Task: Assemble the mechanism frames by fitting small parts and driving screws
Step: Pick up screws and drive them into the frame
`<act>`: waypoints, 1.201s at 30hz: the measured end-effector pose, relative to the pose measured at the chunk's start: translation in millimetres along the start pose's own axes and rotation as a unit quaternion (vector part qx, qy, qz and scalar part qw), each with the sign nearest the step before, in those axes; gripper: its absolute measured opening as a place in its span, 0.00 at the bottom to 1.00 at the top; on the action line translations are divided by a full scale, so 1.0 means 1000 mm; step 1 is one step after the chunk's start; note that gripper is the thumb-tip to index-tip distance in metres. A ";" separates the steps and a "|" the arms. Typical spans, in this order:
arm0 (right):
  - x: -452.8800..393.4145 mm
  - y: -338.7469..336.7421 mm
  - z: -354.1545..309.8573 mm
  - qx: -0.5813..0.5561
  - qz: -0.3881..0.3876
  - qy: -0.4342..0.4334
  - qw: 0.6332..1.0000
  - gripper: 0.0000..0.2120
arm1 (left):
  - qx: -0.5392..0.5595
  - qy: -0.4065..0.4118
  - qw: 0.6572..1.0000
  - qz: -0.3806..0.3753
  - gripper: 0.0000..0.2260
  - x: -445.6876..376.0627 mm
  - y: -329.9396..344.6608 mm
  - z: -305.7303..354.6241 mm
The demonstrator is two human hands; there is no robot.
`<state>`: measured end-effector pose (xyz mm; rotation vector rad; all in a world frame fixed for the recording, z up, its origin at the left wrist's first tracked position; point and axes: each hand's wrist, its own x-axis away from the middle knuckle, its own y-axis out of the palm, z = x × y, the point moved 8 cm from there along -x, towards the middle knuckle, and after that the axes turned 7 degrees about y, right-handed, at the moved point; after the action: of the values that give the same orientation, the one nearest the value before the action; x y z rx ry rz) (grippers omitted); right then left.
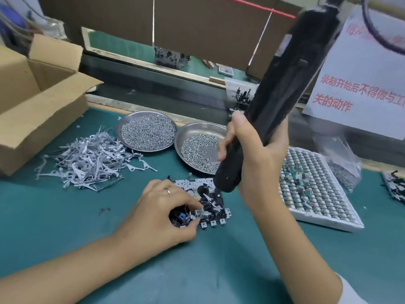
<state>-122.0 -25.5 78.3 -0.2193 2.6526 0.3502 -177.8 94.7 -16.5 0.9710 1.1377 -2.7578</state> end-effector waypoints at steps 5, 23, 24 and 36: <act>0.020 0.013 0.007 -0.072 -0.021 0.011 0.997 0.09 | -0.002 -0.003 1.000 -0.008 0.08 0.000 0.000 0.001; 0.027 0.016 0.018 -0.085 -0.004 0.003 0.996 0.10 | -0.001 0.014 1.000 -0.003 0.07 -0.001 0.000 0.002; 0.027 0.016 0.018 -0.086 -0.003 0.004 0.996 0.10 | -0.002 0.012 1.000 -0.004 0.07 -0.001 0.000 0.002; 0.028 0.020 0.017 -0.078 -0.026 -0.020 0.996 0.09 | -0.001 0.013 1.000 -0.003 0.07 -0.001 0.000 0.002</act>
<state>-144.2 -4.3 55.3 -0.3268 2.5773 0.5401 -178.1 92.7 -14.7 1.0075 1.1467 -2.7566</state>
